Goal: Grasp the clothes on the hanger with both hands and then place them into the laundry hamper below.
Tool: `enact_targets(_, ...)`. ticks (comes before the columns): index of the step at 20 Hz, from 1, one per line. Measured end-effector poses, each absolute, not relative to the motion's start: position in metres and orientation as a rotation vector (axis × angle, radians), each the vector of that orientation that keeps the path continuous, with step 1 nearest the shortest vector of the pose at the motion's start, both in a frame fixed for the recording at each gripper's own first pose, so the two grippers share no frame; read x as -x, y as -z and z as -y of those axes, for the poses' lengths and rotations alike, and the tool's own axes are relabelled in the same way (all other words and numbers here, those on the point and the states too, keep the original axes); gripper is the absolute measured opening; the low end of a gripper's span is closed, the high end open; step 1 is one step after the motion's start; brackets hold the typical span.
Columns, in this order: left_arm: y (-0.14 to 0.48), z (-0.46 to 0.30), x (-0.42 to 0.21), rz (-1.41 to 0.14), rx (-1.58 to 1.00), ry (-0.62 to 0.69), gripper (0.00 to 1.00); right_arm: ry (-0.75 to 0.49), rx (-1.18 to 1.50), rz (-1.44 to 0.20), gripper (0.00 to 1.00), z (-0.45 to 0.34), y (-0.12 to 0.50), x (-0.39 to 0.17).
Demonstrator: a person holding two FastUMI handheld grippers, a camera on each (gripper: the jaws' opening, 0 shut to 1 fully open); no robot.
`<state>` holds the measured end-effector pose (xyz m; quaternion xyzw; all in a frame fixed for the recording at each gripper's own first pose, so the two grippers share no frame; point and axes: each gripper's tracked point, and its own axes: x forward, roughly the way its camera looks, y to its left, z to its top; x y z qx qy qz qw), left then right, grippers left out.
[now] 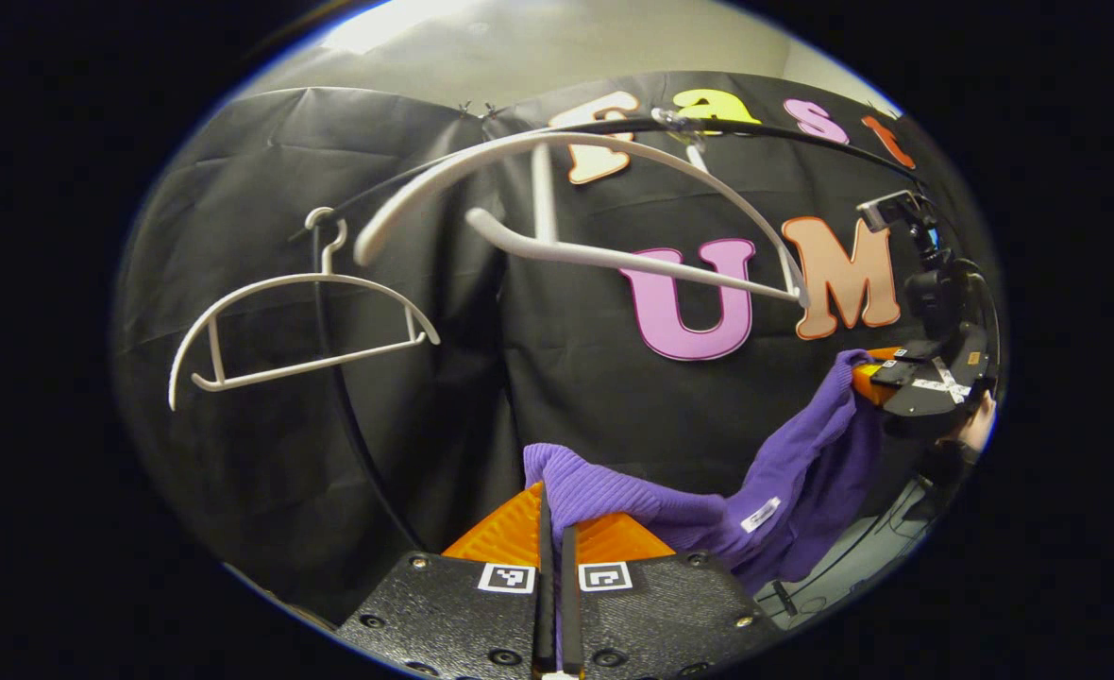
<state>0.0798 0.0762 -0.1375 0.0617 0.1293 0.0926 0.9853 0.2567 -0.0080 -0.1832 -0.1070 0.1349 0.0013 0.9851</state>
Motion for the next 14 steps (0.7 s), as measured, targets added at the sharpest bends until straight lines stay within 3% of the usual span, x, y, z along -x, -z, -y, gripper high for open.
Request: enact_targets(14, 0.245, -0.026, -0.09, -0.477, -0.046, -0.03, 0.03, -0.25, 0.086, -0.496, 0.02, -0.103, 0.265, -0.173)
